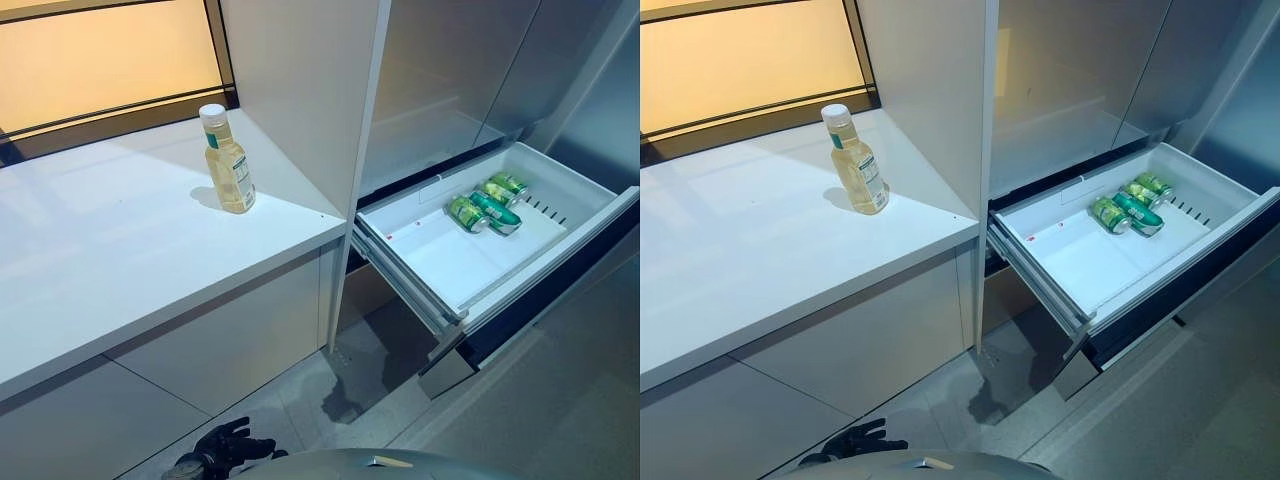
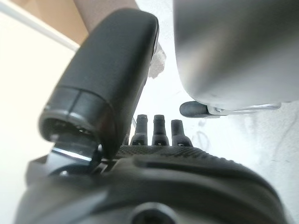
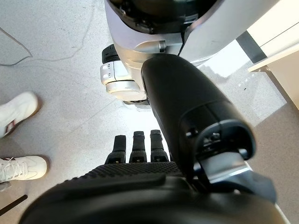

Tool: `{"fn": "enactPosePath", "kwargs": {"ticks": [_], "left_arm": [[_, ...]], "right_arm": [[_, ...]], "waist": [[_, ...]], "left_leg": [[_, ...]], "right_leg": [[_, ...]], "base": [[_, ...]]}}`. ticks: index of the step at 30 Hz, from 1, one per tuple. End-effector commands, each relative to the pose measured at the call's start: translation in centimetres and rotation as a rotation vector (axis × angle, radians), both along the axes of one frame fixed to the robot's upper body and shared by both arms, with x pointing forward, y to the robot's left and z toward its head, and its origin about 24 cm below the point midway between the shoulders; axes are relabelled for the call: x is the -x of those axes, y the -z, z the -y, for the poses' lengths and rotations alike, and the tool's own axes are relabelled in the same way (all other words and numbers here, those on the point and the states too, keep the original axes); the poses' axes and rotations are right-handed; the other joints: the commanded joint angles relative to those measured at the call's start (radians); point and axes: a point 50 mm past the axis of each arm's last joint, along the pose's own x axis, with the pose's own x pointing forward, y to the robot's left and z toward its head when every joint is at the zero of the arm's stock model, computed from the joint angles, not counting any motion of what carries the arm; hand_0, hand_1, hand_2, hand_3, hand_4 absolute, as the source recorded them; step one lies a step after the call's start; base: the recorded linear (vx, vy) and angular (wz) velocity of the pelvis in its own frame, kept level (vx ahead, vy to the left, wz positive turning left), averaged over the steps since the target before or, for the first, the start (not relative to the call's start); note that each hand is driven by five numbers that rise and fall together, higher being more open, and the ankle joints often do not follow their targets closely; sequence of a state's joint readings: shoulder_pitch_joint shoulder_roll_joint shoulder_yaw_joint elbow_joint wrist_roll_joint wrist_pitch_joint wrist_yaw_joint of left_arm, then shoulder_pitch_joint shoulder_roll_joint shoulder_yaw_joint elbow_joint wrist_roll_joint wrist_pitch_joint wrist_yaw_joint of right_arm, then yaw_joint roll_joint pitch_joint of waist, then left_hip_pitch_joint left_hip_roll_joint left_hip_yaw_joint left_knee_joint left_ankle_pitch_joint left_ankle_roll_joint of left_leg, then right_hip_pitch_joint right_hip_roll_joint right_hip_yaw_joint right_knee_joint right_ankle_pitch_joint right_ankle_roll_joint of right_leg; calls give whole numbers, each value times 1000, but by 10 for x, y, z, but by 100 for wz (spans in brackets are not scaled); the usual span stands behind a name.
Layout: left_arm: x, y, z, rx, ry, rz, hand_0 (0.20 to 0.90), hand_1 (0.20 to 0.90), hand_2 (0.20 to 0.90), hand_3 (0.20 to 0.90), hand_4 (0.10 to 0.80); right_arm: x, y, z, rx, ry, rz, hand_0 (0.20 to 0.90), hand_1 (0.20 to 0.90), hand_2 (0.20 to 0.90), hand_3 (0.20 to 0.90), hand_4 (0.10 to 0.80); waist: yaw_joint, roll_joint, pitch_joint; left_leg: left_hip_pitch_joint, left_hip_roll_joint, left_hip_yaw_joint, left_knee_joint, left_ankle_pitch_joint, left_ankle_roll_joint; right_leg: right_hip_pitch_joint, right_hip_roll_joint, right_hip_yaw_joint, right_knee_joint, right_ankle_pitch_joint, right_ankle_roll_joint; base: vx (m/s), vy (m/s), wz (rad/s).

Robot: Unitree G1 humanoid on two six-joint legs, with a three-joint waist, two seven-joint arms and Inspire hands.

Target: Put drinks into fridge and close the fridge

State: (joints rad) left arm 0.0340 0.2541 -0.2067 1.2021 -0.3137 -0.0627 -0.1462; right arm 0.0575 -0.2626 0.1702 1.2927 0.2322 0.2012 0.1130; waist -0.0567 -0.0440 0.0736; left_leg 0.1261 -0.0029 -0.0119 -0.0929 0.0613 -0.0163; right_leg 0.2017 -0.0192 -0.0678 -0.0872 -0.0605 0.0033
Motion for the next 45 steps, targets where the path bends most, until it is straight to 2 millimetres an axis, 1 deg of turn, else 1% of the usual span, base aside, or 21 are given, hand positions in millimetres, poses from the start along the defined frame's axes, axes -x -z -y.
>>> {"fn": "enactPosePath", "kwargs": {"ticks": [1,2,5,11,12,15,17,18,21,22,24,27,28,29,33,36,37,38,39,41,45], "left_arm": [[-44,-10,27,16,244,172,900,900,900,900,800],[-51,-14,30,-12,346,217,900,900,900,900,800],[-66,-22,40,-46,512,305,900,900,900,900,800],[-101,-48,67,-108,866,485,900,900,900,900,800],[-107,-52,71,-127,905,506,900,900,900,900,800],[-121,-64,75,-155,920,583,900,900,900,900,800],[-130,-74,80,-135,932,629,900,900,900,900,800],[-142,-88,88,-131,975,692,900,900,900,900,800],[-154,-107,98,-111,1040,763,900,900,900,900,800],[-155,-110,101,-123,1083,787,900,900,900,900,800],[-151,-118,107,-70,1120,855,900,900,900,900,800],[-147,-136,108,-85,1166,977,900,900,900,900,800],[-150,-149,109,-80,1186,1019,900,900,900,900,800],[-150,-154,108,-76,1192,1039,900,900,900,900,800],[-154,-207,114,1,1236,1210,900,900,900,900,800],[-154,-240,116,99,1225,1318,900,900,900,900,800],[-152,-259,116,168,1218,1383,900,900,900,900,800],[-151,-271,117,220,1208,1420,900,900,900,900,800],[-150,-273,117,227,1205,1426,900,900,900,900,800],[-148,-292,117,297,1189,1508,900,900,900,900,800],[-146,-318,112,467,1101,1616,900,900,900,900,800]], "right_arm": [[-16,1,-9,-42,-4,27,900,900,900,900,800],[-16,0,-8,-40,-9,27,900,900,900,900,800],[-18,0,-6,-33,-30,28,900,900,900,900,800],[-23,-3,1,-21,-87,32,900,900,900,900,800],[-23,-3,1,-19,-96,34,900,900,900,900,800],[-25,-3,1,-17,-112,38,900,900,900,900,800],[-25,-3,1,-15,-116,38,900,900,900,900,800],[-26,-4,3,-13,-117,40,900,900,900,900,800],[-27,-4,5,-10,-114,43,900,900,900,900,800],[-28,-4,4,-11,-112,45,900,900,900,900,800],[-30,-4,3,-12,-109,53,900,900,900,900,800],[-31,-4,2,-7,-90,71,900,900,900,900,800],[-31,-4,2,-4,-82,77,900,900,900,900,800],[-31,-4,2,-2,-77,80,900,900,900,900,800],[-27,-3,0,4,-43,89,900,900,900,900,800],[-24,-2,-2,2,-24,93,900,900,900,900,800],[-22,-2,-3,-2,-12,94,900,900,900,900,800],[-21,-1,-3,-5,-5,95,900,900,900,900,800],[-21,-1,-4,-5,-5,95,900,900,900,900,800],[-20,-1,-4,-9,7,95,900,900,900,900,800],[-16,0,-5,-17,17,96,900,900,900,900,800]], "waist": [[24,28,12],[22,31,13],[15,37,16],[-4,51,21],[-9,53,21],[-16,55,22],[-17,56,24],[-17,57,25],[-16,61,24],[-15,61,22],[-11,62,22],[0,66,34],[3,69,38],[5,71,40],[20,78,39],[29,78,33],[35,76,28],[39,75,26],[39,75,26],[46,72,23],[51,66,16]], "left_leg": [[14,-17,18,18,-111,23],[15,-17,19,17,-110,22],[16,-15,23,15,-110,21],[15,-10,35,12,-111,18],[13,-9,36,11,-111,18],[12,-10,31,9,-108,18],[12,-11,30,9,-108,18],[9,-10,30,9,-107,19],[7,-11,27,9,-106,19],[5,-10,28,9,-107,20],[-1,-8,29,9,-106,19],[-8,-10,19,9,-104,21],[-11,-12,14,10,-102,21],[-12,-13,11,11,-101,21],[-20,-19,-8,10,-95,24],[-22,-20,-17,8,-93,25],[-23,-21,-22,7,-93,25],[-24,-21,-24,7,-91,25],[-25,-21,-25,7,-91,25],[-26,-21,-31,7,-92,25],[-27,-24,-40,6,-91,27]], "right_leg": [[-81,3,-16,45,32,65],[-82,3,-15,47,32,66],[-85,5,-12,50,32,68],[-95,6,-4,58,30,75],[-98,6,-2,60,29,76],[-102,7,3,62,30,78],[-102,6,3,61,31,79],[-103,5,1,59,33,78],[-103,4,-2,57,34,80],[-104,4,-3,57,33,80],[-111,5,-4,60,31,78],[-112,2,-13,59,30,77],[-112,2,-14,58,30,75],[-111,2,-16,58,30,75],[-105,-2,-31,46,35,75],[-100,-4,-36,38,37,76],[-98,-5,-39,34,39,76],[-98,-5,-41,34,40,76],[-98,-5,-41,34,41,76],[-98,-5,-42,33,42,75],[-98,-4,-39,29,46,72]], "base": [[0,0,0],[0,0,0],[0,0,0],[-3,5,0],[0,0,0],[0,0,0],[0,0,0],[0,0,0],[0,0,0],[0,0,0],[-42,-8,1],[-62,11,1],[-51,16,4],[-49,17,10],[-32,0,11],[-7,-20,8],[-10,-35,11],[-10,-31,11],[-14,-26,12],[-13,-28,10],[-13,-24,4]]}}
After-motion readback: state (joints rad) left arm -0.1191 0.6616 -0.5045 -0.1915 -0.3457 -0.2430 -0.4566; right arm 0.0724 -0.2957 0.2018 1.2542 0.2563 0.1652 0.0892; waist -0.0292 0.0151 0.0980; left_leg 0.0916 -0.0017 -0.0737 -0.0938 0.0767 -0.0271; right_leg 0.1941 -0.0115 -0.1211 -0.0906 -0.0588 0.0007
